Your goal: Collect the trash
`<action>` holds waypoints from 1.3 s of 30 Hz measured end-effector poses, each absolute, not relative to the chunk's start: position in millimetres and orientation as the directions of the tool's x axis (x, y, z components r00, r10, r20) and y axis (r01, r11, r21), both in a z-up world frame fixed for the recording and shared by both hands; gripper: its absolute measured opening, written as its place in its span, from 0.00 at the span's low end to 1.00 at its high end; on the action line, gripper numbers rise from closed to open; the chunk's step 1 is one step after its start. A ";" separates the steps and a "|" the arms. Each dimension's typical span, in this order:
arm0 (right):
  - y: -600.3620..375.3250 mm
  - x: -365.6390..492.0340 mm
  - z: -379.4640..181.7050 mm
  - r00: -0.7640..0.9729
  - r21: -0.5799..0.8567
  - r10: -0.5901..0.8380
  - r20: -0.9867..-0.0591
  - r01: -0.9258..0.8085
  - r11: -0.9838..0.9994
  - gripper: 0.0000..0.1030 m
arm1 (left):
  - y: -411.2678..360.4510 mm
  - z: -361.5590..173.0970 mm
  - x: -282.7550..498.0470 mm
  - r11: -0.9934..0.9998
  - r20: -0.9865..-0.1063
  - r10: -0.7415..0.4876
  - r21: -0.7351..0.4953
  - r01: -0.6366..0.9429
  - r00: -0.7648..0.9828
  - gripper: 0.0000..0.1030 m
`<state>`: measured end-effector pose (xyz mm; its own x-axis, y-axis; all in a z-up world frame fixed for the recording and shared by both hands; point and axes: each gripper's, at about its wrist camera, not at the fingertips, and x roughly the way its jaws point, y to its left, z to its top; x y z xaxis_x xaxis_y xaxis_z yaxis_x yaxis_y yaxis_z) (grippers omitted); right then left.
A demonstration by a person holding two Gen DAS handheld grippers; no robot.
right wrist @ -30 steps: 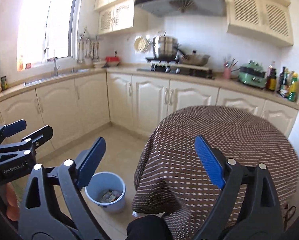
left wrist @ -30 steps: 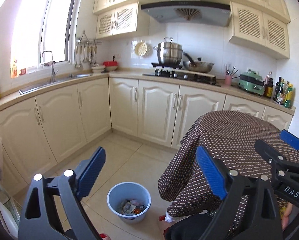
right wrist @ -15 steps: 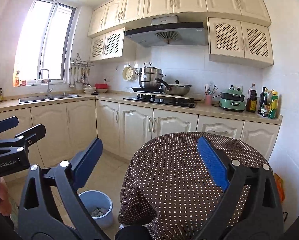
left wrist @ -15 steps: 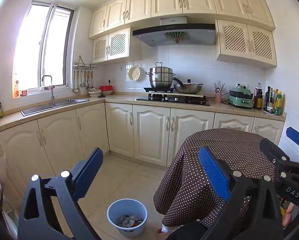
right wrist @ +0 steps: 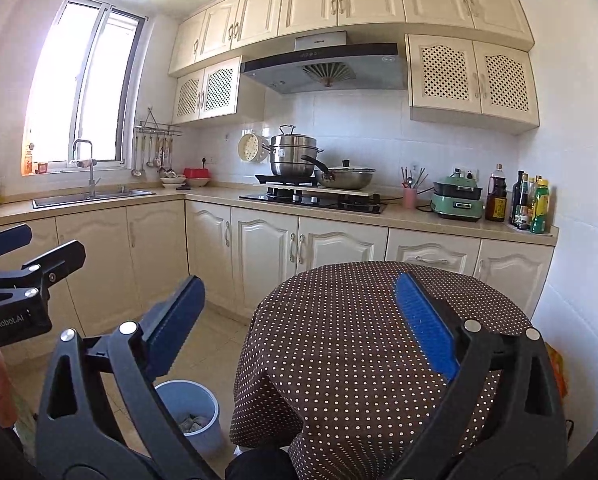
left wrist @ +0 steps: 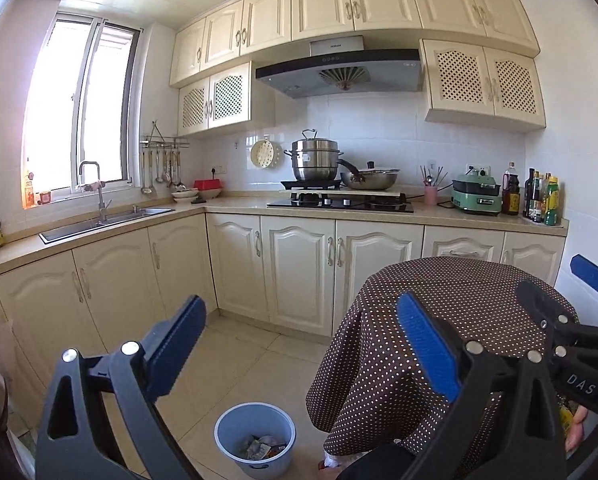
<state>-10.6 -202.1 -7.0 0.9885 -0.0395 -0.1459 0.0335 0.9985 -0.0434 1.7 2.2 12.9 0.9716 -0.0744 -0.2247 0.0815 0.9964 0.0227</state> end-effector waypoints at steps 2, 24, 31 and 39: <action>-200.8 -10.6 -6.3 0.989 -0.043 -0.042 -0.145 0.036 0.998 0.92 | 1.6 12.4 1.8 0.996 -0.226 -0.078 0.023 0.085 0.971 0.92; -195.1 -6.1 -6.8 0.988 -0.051 -0.036 -0.153 0.029 0.998 0.92 | 8.9 10.0 7.0 0.996 -0.233 -0.084 0.006 0.088 0.969 0.92; -195.1 -6.0 -6.9 0.987 -0.053 -0.034 -0.155 0.026 0.998 0.92 | 9.3 9.8 7.3 0.996 -0.234 -0.085 0.007 0.089 0.969 0.92; -196.6 -6.0 -7.2 0.987 -0.053 -0.033 -0.158 0.025 0.998 0.92 | 8.1 9.2 6.8 0.996 -0.233 -0.082 0.007 0.086 0.969 0.92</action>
<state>-6.0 -196.6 -7.2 0.9870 -0.0334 -0.1575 0.0252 0.9983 -0.0533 6.8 8.1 9.2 0.9690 -0.0822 -0.2329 0.0861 0.9963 0.0067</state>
